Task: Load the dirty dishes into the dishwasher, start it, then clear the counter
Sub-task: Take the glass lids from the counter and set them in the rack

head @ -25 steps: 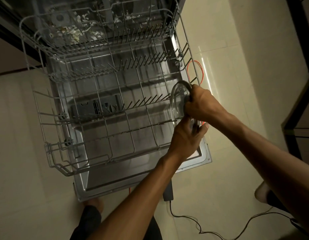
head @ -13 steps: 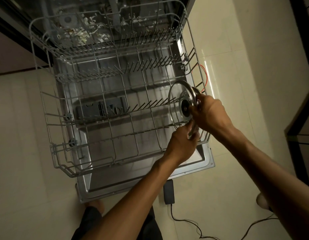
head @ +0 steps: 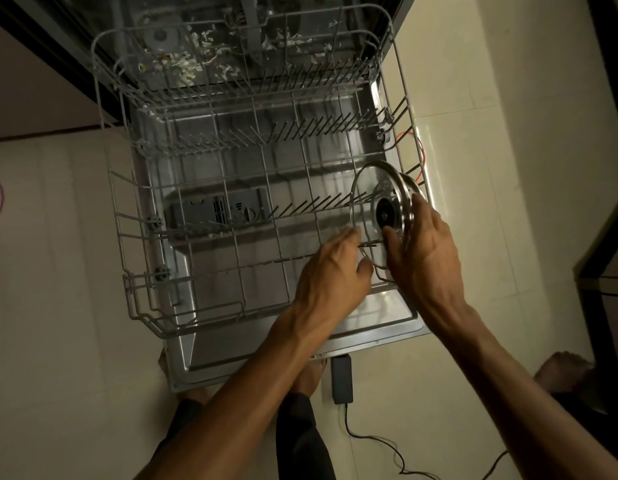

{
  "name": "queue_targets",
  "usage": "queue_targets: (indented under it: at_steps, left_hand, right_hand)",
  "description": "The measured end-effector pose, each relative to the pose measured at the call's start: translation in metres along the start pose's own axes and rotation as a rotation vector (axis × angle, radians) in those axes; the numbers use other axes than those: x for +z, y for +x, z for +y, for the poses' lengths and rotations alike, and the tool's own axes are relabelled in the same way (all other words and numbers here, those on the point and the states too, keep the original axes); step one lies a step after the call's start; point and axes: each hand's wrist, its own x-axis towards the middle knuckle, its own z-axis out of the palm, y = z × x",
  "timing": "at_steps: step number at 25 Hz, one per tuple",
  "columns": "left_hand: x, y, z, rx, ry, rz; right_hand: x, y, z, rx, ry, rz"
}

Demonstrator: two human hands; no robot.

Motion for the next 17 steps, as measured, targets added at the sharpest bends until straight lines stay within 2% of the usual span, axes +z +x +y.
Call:
queue_targets:
  at_steps: [1,3,8,17]
  left_hand:
    - [-0.007,-0.003,-0.004,-0.011,0.029,0.017]
    - [-0.021,-0.011,-0.012,-0.03,0.065,0.052]
    - [-0.059,-0.053,-0.011,-0.078,0.028,0.127]
    - [-0.154,-0.147,0.022,-0.113,-0.075,0.272]
  right_hand:
    - [0.002,-0.008,-0.004,-0.05,-0.004,0.052]
    - [0.007,-0.021,-0.018,-0.093,0.035,0.055]
    - [-0.005,-0.041,-0.069,-0.113,0.108,-0.091]
    - [-0.09,-0.059,-0.191,-0.215,0.104,-0.283]
